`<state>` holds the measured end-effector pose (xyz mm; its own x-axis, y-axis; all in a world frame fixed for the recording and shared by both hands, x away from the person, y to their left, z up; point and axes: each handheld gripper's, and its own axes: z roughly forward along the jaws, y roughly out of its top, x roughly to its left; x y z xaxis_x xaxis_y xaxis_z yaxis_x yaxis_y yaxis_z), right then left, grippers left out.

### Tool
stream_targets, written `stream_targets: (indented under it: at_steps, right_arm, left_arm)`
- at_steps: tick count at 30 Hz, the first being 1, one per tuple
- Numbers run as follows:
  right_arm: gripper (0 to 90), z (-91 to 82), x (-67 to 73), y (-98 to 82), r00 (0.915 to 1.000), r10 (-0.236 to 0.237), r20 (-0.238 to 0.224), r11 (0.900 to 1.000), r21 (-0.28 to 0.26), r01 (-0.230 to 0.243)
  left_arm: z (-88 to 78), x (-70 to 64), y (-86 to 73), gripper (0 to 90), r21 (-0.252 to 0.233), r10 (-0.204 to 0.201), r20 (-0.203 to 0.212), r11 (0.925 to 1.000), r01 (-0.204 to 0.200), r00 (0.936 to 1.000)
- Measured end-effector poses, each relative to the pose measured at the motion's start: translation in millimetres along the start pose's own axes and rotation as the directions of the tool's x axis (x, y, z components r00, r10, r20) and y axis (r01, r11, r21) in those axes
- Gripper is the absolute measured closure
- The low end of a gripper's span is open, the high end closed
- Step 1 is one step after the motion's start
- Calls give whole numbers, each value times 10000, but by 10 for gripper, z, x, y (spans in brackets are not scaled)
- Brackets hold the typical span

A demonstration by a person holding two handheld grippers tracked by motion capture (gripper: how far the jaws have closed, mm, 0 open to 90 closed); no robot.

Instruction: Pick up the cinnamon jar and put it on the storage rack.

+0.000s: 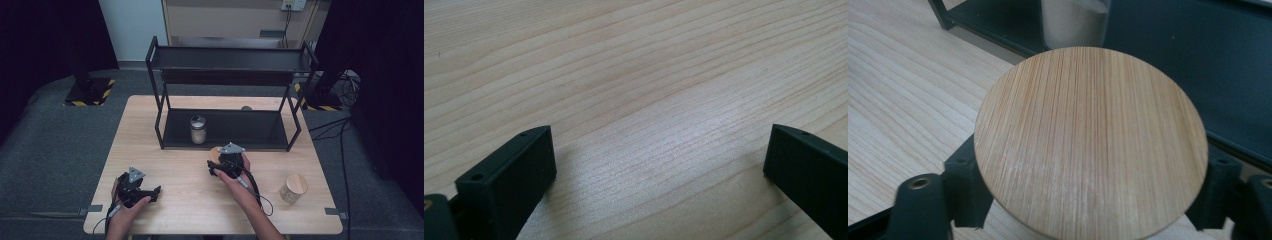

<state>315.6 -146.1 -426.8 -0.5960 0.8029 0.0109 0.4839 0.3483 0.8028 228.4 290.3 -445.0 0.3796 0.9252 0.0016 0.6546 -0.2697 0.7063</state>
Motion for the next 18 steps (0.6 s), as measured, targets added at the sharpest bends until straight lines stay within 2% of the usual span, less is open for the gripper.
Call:
stream_targets:
  at_steps: [6,10,18]
  right_arm:
    - [257,-13,19,-7,9999,-133,51,9999,-68,133]
    - [257,-77,27,16,9998,-217,35,9994,-276,218]
    - [257,-171,44,74,9995,-311,35,9992,-270,312]
  left_arm:
    - [0,0,0,0,-1,-1,0,10000,1,10000]
    - [0,0,0,0,-1,-2,1,10000,2,10000]
    - [0,0,0,0,0,-1,1,10000,1,10000]
